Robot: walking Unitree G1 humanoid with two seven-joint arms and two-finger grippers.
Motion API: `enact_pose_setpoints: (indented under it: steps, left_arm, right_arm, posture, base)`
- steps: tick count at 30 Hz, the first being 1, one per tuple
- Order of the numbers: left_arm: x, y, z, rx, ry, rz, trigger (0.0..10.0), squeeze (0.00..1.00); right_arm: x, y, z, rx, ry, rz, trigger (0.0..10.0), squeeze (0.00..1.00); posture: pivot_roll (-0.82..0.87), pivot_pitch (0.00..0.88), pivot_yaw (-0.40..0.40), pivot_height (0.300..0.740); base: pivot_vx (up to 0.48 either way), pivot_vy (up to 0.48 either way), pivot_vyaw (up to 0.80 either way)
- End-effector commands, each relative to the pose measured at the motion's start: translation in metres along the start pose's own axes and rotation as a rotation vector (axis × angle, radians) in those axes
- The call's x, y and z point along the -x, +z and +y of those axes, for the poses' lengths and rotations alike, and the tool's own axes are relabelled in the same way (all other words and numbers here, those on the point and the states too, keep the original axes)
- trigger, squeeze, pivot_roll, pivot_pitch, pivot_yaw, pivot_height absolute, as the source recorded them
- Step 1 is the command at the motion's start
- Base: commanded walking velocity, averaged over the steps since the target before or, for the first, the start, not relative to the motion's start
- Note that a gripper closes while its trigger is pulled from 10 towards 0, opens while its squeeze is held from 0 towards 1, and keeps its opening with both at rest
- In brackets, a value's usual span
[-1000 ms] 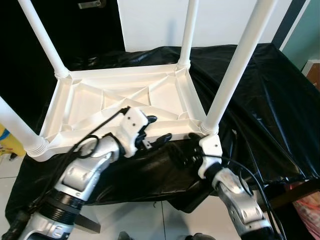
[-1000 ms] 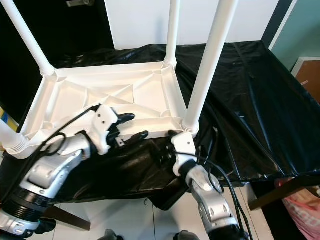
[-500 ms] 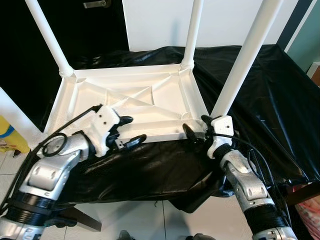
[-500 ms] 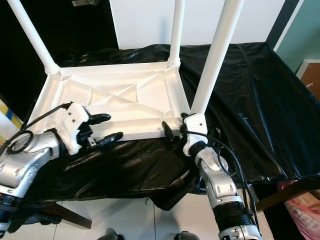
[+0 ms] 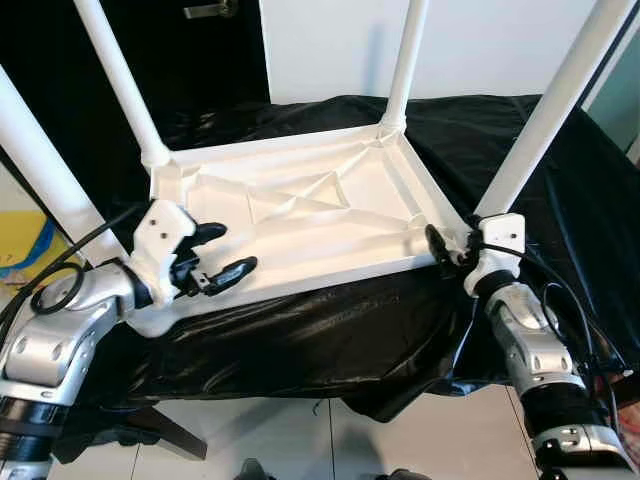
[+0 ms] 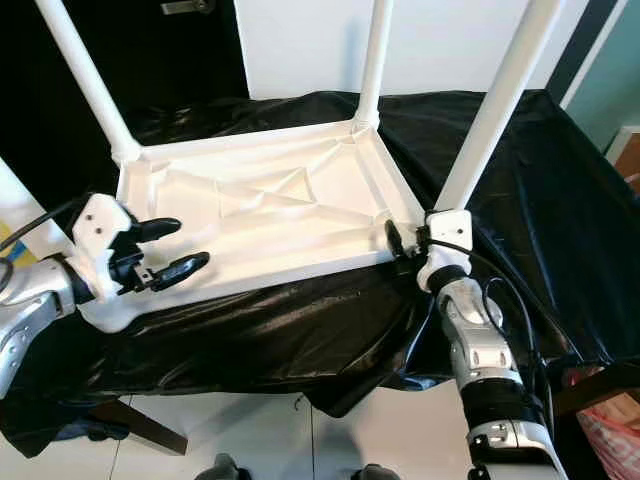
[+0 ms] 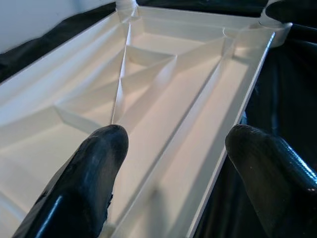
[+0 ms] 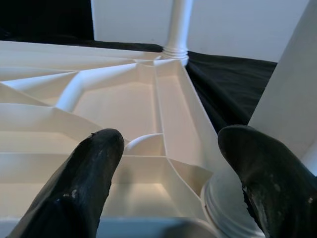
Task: Building children table
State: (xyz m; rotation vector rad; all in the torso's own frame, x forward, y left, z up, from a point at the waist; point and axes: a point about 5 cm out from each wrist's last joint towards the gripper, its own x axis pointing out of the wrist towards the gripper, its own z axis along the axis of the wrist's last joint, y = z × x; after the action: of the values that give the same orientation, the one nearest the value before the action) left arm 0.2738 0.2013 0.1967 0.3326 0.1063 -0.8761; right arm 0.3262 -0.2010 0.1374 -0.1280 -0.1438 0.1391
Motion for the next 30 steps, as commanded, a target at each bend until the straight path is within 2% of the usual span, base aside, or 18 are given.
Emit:
enact_pose_setpoints:
  steps: [1, 4, 6, 8, 12, 14, 16, 17, 18, 19, 20, 22, 23, 25, 27, 28, 29, 30]
  left_arm:
    - [0.008, -0.001, -0.007, 0.004, -0.113, 0.024, 10.0, 0.00]
    - [0.007, 0.000, -0.004, 0.000, -0.109, 0.023, 10.0, 0.00]
    - [0.005, 0.004, 0.005, -0.016, -0.082, 0.010, 10.0, 0.00]
    - [0.004, 0.006, 0.009, -0.023, -0.065, -0.001, 10.0, 0.00]
    - [0.001, 0.010, 0.015, -0.020, -0.025, -0.024, 10.0, 0.00]
    - [0.001, 0.013, 0.007, 0.000, -0.038, -0.046, 10.0, 0.00]
    - [0.001, 0.013, 0.007, 0.000, -0.038, -0.046, 10.0, 0.00]
    - [0.003, 0.014, 0.002, 0.011, -0.050, -0.053, 10.0, 0.00]
    - [0.010, 0.019, -0.010, 0.076, -0.080, -0.100, 10.0, 0.00]
    - [0.010, 0.019, -0.010, 0.076, -0.080, -0.100, 10.0, 0.00]
    - [0.021, 0.021, -0.018, 0.137, -0.094, -0.129, 10.0, 0.00]
    - [0.043, 0.024, -0.031, 0.208, -0.097, -0.152, 10.0, 0.00]
    - [0.049, 0.023, -0.033, 0.222, -0.091, -0.150, 10.0, 0.00]
    - [0.049, 0.023, -0.033, 0.222, -0.091, -0.150, 10.0, 0.00]
    - [0.064, 0.022, -0.040, 0.267, -0.088, -0.164, 10.0, 0.00]
    - [0.064, 0.022, -0.040, 0.267, -0.088, -0.164, 10.0, 0.00]
    - [0.073, 0.019, -0.043, 0.290, -0.082, -0.167, 10.0, 0.00]
    - [0.073, 0.019, -0.043, 0.290, -0.082, -0.167, 10.0, 0.00]
  right_arm:
    - [0.004, -0.002, -0.026, 0.012, -0.114, 0.008, 10.0, 0.00]
    - [0.004, -0.001, -0.037, 0.019, -0.174, 0.003, 10.0, 0.00]
    - [0.006, 0.001, -0.047, 0.025, -0.237, -0.009, 10.0, 0.00]
    - [0.006, 0.001, -0.049, 0.031, -0.253, -0.012, 10.0, 0.00]
    - [0.006, 0.000, -0.044, 0.021, -0.234, -0.016, 10.0, 0.00]
    - [0.004, 0.000, -0.025, -0.013, -0.129, -0.026, 10.0, 0.00]
    - [0.004, 0.000, -0.025, -0.013, -0.129, -0.026, 10.0, 0.00]
    - [0.004, 0.001, -0.017, -0.023, -0.086, -0.032, 10.0, 0.00]
    - [0.003, 0.000, -0.001, -0.037, -0.004, -0.031, 10.0, 0.00]
    - [0.003, 0.000, -0.001, -0.037, -0.004, -0.031, 10.0, 0.00]
    - [0.002, -0.001, 0.011, -0.049, 0.059, -0.027, 10.0, 0.00]
    - [-0.001, -0.002, 0.025, -0.055, 0.127, -0.018, 10.0, 0.00]
    - [-0.002, -0.002, 0.026, -0.054, 0.134, -0.016, 10.0, 0.00]
    - [-0.002, -0.002, 0.026, -0.054, 0.134, -0.016, 10.0, 0.00]
    - [-0.008, -0.001, 0.030, -0.064, 0.132, -0.018, 10.0, 0.00]
    - [-0.008, -0.001, 0.030, -0.064, 0.132, -0.018, 10.0, 0.00]
    - [-0.013, 0.001, 0.037, -0.077, 0.148, -0.023, 10.0, 0.00]
    - [-0.013, 0.001, 0.037, -0.077, 0.148, -0.023, 10.0, 0.00]
  posture:
    - [-0.02, 0.070, 0.000, 0.740]
    - [-0.01, 0.074, -0.006, 0.740]
    - [-0.01, 0.080, 0.000, 0.740]
    - [-0.01, 0.080, 0.000, 0.740]
    - [-0.01, 0.084, 0.006, 0.740]
    - [-0.02, 0.090, 0.015, 0.740]
    - [-0.02, 0.090, 0.015, 0.740]
    - [-0.02, 0.090, 0.015, 0.740]
    - [-0.01, 0.098, 0.011, 0.740]
    - [-0.01, 0.098, 0.011, 0.740]
    - [-0.01, 0.104, 0.002, 0.740]
    - [0.01, 0.111, -0.012, 0.740]
    - [0.01, 0.112, -0.014, 0.740]
    - [0.01, 0.112, -0.014, 0.740]
    - [0.02, 0.117, -0.024, 0.740]
    - [0.02, 0.117, -0.024, 0.740]
    - [0.04, 0.118, -0.032, 0.740]
    - [0.04, 0.118, -0.032, 0.740]
  base:
    - [0.000, 0.000, 0.00]
    - [0.000, 0.000, 0.00]
    - [0.000, 0.000, 0.00]
    - [0.000, 0.000, 0.00]
    - [0.000, 0.000, 0.00]
    - [0.000, 0.000, 0.00]
    - [0.000, 0.000, 0.00]
    - [0.000, 0.000, 0.00]
    - [0.000, 0.000, 0.00]
    - [0.000, 0.000, 0.00]
    - [0.000, 0.000, 0.00]
    - [0.000, 0.000, 0.00]
    - [0.000, 0.000, 0.00]
    - [0.000, 0.000, 0.00]
    - [0.000, 0.000, 0.00]
    - [0.000, 0.000, 0.00]
    - [0.000, 0.000, 0.00]
    - [0.000, 0.000, 0.00]
